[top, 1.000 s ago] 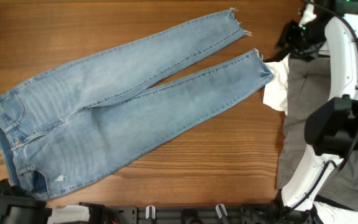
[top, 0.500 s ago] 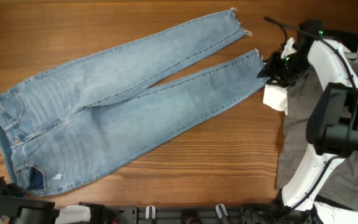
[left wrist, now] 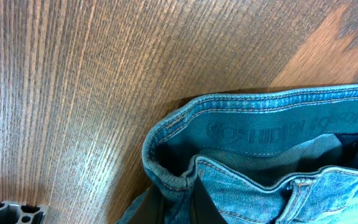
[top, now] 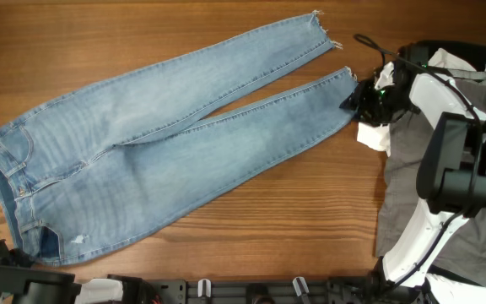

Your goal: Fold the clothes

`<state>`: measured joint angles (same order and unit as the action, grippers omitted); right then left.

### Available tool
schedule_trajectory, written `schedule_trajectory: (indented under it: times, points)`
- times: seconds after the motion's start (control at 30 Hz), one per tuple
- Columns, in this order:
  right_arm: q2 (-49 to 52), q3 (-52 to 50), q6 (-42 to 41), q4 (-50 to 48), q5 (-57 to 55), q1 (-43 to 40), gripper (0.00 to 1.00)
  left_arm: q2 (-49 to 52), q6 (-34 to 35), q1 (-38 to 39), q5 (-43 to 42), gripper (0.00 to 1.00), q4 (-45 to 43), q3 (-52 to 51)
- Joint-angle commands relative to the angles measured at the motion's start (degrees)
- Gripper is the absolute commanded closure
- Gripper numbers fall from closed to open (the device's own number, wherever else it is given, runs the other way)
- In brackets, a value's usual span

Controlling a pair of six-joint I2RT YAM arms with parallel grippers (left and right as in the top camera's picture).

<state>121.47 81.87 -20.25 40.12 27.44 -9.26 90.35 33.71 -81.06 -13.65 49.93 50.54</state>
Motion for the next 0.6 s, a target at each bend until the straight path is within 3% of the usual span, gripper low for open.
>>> schedule_trajectory:
  times: [0.0,0.07,0.2,0.37,0.57]
  points:
    - [2.23,-1.84,0.59,-2.73,-1.64,0.35,0.64,-1.22,-0.70,0.31,-1.81,0.96,0.28,1.18]
    - [2.14,-1.70,0.87,-3.17,-1.62,0.33,0.83,-1.22,-0.70,0.31,-1.84,0.96,0.46,1.18]
    - [0.72,0.07,2.21,-1.38,1.01,0.04,0.94,-1.22,-0.74,0.31,-4.24,0.96,0.48,1.25]
    - [-5.75,2.75,1.62,3.50,-0.72,-0.81,0.96,-2.19,-1.55,0.31,-8.41,0.96,0.52,1.25]
    - [-20.81,3.65,-2.67,7.85,-2.36,-2.23,0.96,-6.21,-5.01,0.28,-9.44,0.96,6.58,4.81]
